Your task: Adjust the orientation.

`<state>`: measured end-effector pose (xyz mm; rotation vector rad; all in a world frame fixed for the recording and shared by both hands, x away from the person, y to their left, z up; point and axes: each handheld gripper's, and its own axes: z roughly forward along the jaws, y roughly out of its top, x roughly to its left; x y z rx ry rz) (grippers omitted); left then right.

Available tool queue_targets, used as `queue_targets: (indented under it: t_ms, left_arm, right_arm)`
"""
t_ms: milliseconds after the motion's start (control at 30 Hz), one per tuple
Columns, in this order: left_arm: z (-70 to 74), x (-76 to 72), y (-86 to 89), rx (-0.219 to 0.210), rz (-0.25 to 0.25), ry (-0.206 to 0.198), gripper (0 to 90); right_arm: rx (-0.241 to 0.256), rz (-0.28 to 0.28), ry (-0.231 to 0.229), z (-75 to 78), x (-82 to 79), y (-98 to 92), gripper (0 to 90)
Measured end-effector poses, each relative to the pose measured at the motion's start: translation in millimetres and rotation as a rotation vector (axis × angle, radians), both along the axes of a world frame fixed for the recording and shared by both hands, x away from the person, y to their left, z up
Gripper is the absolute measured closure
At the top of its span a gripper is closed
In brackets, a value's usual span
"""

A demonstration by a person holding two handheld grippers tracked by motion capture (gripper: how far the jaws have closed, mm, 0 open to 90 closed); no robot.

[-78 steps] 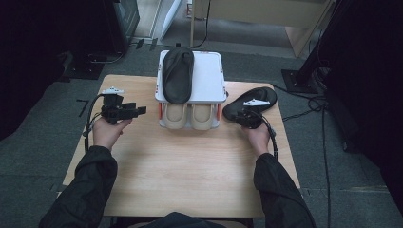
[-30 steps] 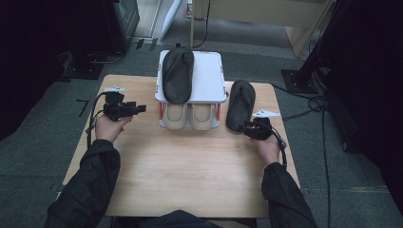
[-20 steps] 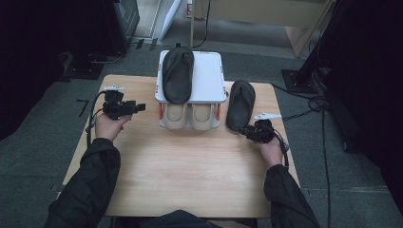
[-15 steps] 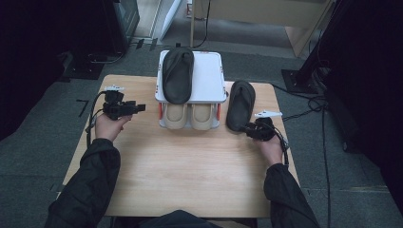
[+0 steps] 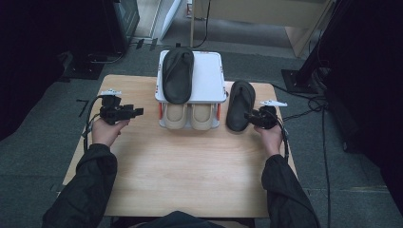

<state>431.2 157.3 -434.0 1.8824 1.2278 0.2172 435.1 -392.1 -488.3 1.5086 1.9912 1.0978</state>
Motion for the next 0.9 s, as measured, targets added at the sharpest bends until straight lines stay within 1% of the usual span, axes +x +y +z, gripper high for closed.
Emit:
queue_targets:
  t_ms: [133, 200, 233, 267, 333, 433, 467, 533, 567, 600, 633, 733, 800, 867, 900]
  left_arm:
    - [-1.2, -4.5, 1.8, 0.002, -0.003, -0.001, 41.6]
    - [-2.1, -6.3, 2.0, -0.002, -0.005, 0.000, 41.6]
    - [-2.7, -6.9, 2.1, -0.003, -0.007, -0.001, 41.6]
    - [-3.1, -7.4, 2.5, -0.008, -0.008, 0.001, 41.6]
    - [-3.5, -8.2, 3.2, -0.010, -0.006, 0.000, 41.6]
    - [-4.2, -8.6, 4.6, -0.017, -0.005, 0.002, 41.6]
    - [-4.7, -8.5, 4.5, -0.019, -0.002, 0.004, 41.6]
    - [-5.1, -8.3, 4.0, -0.014, -0.006, 0.008, 41.6]
    - [-5.0, -8.5, 3.4, -0.011, -0.007, 0.006, 41.6]
    - [-5.0, -8.5, 3.0, -0.012, -0.007, 0.005, 41.6]
    - [-4.9, -8.5, 2.8, -0.013, -0.008, 0.005, 41.6]
    - [-5.3, -8.2, 2.4, -0.013, -0.007, 0.007, 41.6]
    - [-5.7, -8.1, 2.5, -0.011, -0.009, 0.009, 41.6]
    - [-6.4, -7.9, 2.6, -0.007, -0.010, 0.012, 41.6]
    - [-6.9, -7.7, 2.5, -0.003, -0.011, 0.015, 41.6]
  right_arm:
    - [0.004, -0.038, -0.008, -0.4, 12.5, -2.1, 50.7]
    - [-0.002, -0.051, -0.007, -1.0, 18.7, -3.3, 50.2]
    - [-0.013, -0.059, -0.012, -1.6, 22.2, -4.1, 50.2]
    - [-0.021, -0.066, -0.010, -2.1, 25.6, -4.8, 50.2]
    - [-0.017, -0.073, -0.002, -3.9, 32.9, -6.5, 49.9]
    - [-0.017, -0.107, -0.015, -8.3, 37.4, -8.4, 49.8]
    - [-0.007, -0.112, -0.012, -9.8, 38.1, -9.1, 49.1]
    - [0.035, -0.122, -0.006, -13.5, 40.2, -11.0, 49.1]
    - [0.038, -0.123, -0.005, -14.0, 40.5, -10.8, 50.9]
    - [0.040, -0.114, -0.006, -14.4, 40.7, -9.9, 55.6]
    - [0.039, -0.108, -0.003, -14.3, 40.6, -8.5, 56.6]
    - [0.006, -0.109, -0.004, -11.9, 39.8, -5.7, 61.8]
    - [0.001, -0.114, 0.002, -10.2, 38.9, -5.8, 66.4]
    - [0.013, -0.127, 0.021, -8.7, 38.3, -6.0, 70.7]
    - [0.010, -0.138, 0.028, -7.6, 38.0, -5.6, 72.6]
